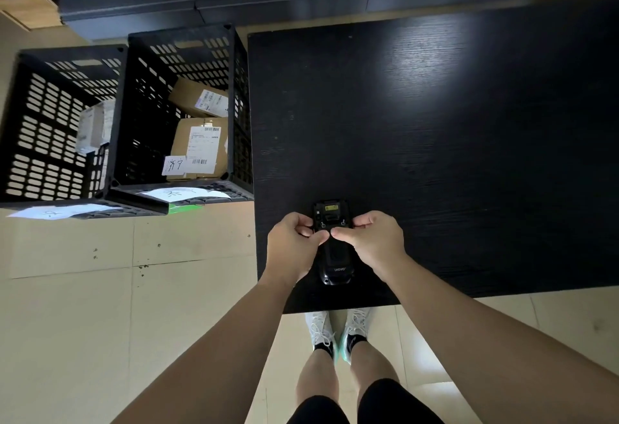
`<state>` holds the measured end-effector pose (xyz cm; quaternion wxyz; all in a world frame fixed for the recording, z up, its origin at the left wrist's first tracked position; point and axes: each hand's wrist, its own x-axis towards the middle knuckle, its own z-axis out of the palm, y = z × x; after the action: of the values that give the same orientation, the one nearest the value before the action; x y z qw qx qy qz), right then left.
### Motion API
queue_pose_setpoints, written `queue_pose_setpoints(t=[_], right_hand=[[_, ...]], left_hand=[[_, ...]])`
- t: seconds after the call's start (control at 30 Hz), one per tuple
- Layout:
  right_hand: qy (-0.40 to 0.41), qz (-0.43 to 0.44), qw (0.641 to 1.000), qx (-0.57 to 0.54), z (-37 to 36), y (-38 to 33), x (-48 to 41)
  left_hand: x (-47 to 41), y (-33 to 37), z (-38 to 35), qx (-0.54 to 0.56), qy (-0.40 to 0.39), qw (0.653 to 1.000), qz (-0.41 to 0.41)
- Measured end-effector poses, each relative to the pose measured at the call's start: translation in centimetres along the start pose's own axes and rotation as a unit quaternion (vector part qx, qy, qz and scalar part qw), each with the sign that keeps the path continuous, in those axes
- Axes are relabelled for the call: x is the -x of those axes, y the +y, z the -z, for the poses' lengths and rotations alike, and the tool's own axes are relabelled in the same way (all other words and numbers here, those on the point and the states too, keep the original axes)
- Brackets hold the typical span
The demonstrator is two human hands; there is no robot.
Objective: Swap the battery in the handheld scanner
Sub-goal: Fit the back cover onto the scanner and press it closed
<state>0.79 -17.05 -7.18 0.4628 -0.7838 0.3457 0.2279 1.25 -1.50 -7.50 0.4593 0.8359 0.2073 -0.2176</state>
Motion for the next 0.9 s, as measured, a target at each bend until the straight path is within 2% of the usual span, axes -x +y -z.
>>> queue_pose_setpoints(t=[0.1,0.17,0.27,0.4,0.73,0.9], right_hand=[[-0.002,-0.005,1.000,0.000,-0.1,0.4,-0.2],[-0.002,-0.003,1.000,0.001,-0.1,0.5,-0.3],[-0.002,0.004,1.000,-0.004,-0.1,0.7,-0.5],[0.009,0.009,1.000,-0.014,-0.5,1.0,-0.8],[0.010,0.005,0.999,-0.031,-0.6,1.4,-0.8],[0.011,0.005,0.999,-0.034,-0.5,1.4,-0.8]], left_hand=[[-0.9,0.0,1.8,-0.092,-0.050,0.985,-0.137],[-2.2,0.2,3.0,-0.178,-0.122,0.948,-0.235],[-4.1,0.8,4.2,-0.250,-0.194,0.899,-0.304],[-5.6,1.2,4.1,-0.308,-0.234,0.839,-0.384],[-6.7,2.5,4.1,-0.362,-0.294,0.789,-0.400],[-6.7,2.3,3.9,-0.350,-0.300,0.808,-0.368]])
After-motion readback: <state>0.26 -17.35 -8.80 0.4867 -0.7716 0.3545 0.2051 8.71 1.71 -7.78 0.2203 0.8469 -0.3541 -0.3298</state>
